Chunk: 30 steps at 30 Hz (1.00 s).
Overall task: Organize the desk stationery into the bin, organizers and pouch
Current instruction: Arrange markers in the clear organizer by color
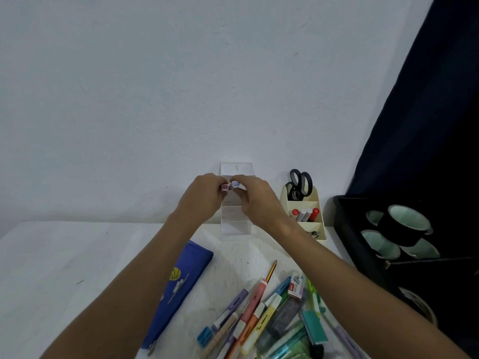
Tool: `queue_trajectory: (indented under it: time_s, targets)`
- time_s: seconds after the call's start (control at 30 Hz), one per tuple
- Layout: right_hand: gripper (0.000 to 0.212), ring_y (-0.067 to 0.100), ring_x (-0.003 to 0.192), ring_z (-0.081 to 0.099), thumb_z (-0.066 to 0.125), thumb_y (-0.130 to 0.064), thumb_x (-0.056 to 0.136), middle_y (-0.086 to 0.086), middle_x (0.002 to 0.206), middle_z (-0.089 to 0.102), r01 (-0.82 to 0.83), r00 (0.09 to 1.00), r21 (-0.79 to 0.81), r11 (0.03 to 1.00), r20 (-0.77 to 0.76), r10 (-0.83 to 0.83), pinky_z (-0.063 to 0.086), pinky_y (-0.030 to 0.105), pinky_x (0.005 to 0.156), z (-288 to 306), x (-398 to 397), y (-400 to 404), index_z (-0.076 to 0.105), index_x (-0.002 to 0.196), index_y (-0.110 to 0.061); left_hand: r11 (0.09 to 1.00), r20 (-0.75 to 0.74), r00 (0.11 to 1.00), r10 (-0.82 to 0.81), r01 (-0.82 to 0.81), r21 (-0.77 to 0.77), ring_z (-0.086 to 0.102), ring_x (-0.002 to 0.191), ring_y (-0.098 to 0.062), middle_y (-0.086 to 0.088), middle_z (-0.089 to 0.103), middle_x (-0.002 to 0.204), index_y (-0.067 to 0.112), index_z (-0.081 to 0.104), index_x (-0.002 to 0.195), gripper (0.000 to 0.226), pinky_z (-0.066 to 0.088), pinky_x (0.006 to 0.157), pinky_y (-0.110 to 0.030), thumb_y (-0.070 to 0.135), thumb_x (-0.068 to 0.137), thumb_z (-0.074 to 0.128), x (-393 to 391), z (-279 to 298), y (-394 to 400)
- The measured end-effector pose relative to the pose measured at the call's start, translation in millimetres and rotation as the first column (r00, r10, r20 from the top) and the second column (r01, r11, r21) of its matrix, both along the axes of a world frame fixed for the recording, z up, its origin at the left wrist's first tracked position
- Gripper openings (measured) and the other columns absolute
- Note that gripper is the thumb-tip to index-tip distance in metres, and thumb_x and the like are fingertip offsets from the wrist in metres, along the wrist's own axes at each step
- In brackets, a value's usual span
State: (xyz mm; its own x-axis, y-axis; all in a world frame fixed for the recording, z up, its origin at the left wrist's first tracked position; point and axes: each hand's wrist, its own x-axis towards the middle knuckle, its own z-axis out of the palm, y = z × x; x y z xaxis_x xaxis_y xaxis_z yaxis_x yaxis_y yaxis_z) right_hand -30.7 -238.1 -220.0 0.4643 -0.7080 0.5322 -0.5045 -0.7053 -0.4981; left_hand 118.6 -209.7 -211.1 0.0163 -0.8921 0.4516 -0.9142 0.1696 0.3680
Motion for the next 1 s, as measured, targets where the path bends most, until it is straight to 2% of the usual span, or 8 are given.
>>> queue_trajectory:
  time_s: [0.1, 0.2, 0.3, 0.43, 0.6, 0.8, 0.9, 1.0]
  targets:
    - [0.016, 0.004, 0.064, 0.053, 0.050, -0.013, 0.097, -0.001, 0.084, 0.067, 0.019, 1.000, 0.015, 1.000, 0.000, -0.019, 0.040, 0.019, 0.061, -6, -2, -1, 0.066, 0.100, -0.014, 1.000, -0.009, 1.000, 0.008, -0.007, 0.008, 0.053, 0.068, -0.017, -0.011, 0.067, 0.086, 0.009, 0.070, 0.096, 0.018, 0.042, 0.066, -0.025, 0.020, 0.093, 0.056, 1, -2, 0]
    - [0.016, 0.013, 0.077, 0.060, 0.051, -0.012, 0.096, 0.000, 0.090, 0.069, 0.019, 1.000, 0.019, 1.000, -0.025, -0.019, 0.050, 0.027, 0.069, -9, 1, -5, 0.065, 0.101, -0.017, 1.000, -0.021, 1.000, -0.002, 0.002, 0.001, 0.053, 0.069, -0.017, -0.010, 0.068, 0.086, 0.009, 0.071, 0.096, 0.019, 0.042, 0.067, -0.025, 0.021, 0.093, 0.056, 1, -1, 0]
    - [0.022, 0.014, 0.088, 0.063, 0.052, -0.010, 0.095, -0.002, 0.099, 0.071, -0.001, 0.999, 0.031, 1.000, -0.036, 0.002, 0.052, 0.025, 0.079, -9, 7, -8, 0.067, 0.108, -0.019, 1.000, -0.032, 0.999, -0.019, 0.019, -0.002, 0.054, 0.070, -0.017, -0.011, 0.069, 0.088, 0.010, 0.070, 0.100, 0.021, 0.045, 0.070, -0.027, 0.024, 0.094, 0.056, 1, 1, 1]
    - [0.020, 0.015, 0.083, 0.064, 0.053, -0.008, 0.095, 0.001, 0.095, 0.071, 0.017, 0.998, 0.017, 1.000, -0.062, -0.016, 0.053, 0.025, 0.075, -7, 9, -9, 0.069, 0.104, -0.016, 1.000, -0.030, 0.999, -0.025, 0.024, -0.011, 0.056, 0.072, -0.018, -0.012, 0.069, 0.089, 0.011, 0.071, 0.102, 0.023, 0.047, 0.072, -0.030, 0.027, 0.094, 0.056, 2, 1, 1]
    - [0.019, 0.018, 0.084, 0.064, 0.054, -0.011, 0.095, 0.003, 0.097, 0.071, 0.086, 0.991, 0.033, 0.996, -0.110, -0.082, 0.045, 0.018, 0.076, -14, 14, -17, 0.069, 0.105, -0.015, 1.000, -0.018, 1.000, -0.010, 0.010, 0.002, 0.057, 0.071, -0.019, -0.011, 0.067, 0.086, 0.010, 0.071, 0.097, 0.029, 0.048, 0.070, -0.032, 0.033, 0.094, 0.053, 1, -2, -1]
    - [0.020, 0.012, 0.072, 0.060, 0.051, -0.005, 0.091, -0.004, 0.082, 0.066, 0.107, 0.986, -0.076, 0.991, -0.119, -0.116, 0.055, 0.034, 0.062, -21, 20, -23, 0.066, 0.088, -0.019, 1.000, 0.007, 1.000, -0.001, 0.001, -0.013, 0.056, 0.071, -0.018, -0.007, 0.061, 0.082, 0.015, 0.070, 0.100, 0.021, 0.037, 0.062, -0.023, 0.027, 0.094, 0.054, 2, -6, -1]
    - [0.024, 0.011, 0.071, 0.058, 0.049, -0.003, 0.089, -0.007, 0.081, 0.064, 0.126, 0.982, -0.100, 0.987, -0.128, -0.139, 0.054, 0.035, 0.058, -21, 21, -22, 0.064, 0.088, -0.022, 1.000, 0.020, 1.000, 0.016, -0.016, -0.026, 0.050, 0.067, -0.016, -0.003, 0.053, 0.077, 0.014, 0.069, 0.100, 0.022, 0.031, 0.058, -0.021, 0.027, 0.095, 0.052, 1, -8, -2]
    - [0.023, 0.013, 0.076, 0.058, 0.048, -0.004, 0.090, -0.004, 0.084, 0.065, 0.128, 0.983, -0.110, 0.986, -0.119, -0.140, 0.054, 0.037, 0.059, -25, 20, -24, 0.064, 0.092, -0.021, 0.998, 0.042, 0.998, 0.049, -0.048, -0.027, 0.050, 0.070, -0.017, -0.002, 0.051, 0.080, 0.015, 0.067, 0.103, 0.022, 0.033, 0.059, -0.023, 0.027, 0.096, 0.050, -1, -9, -2]
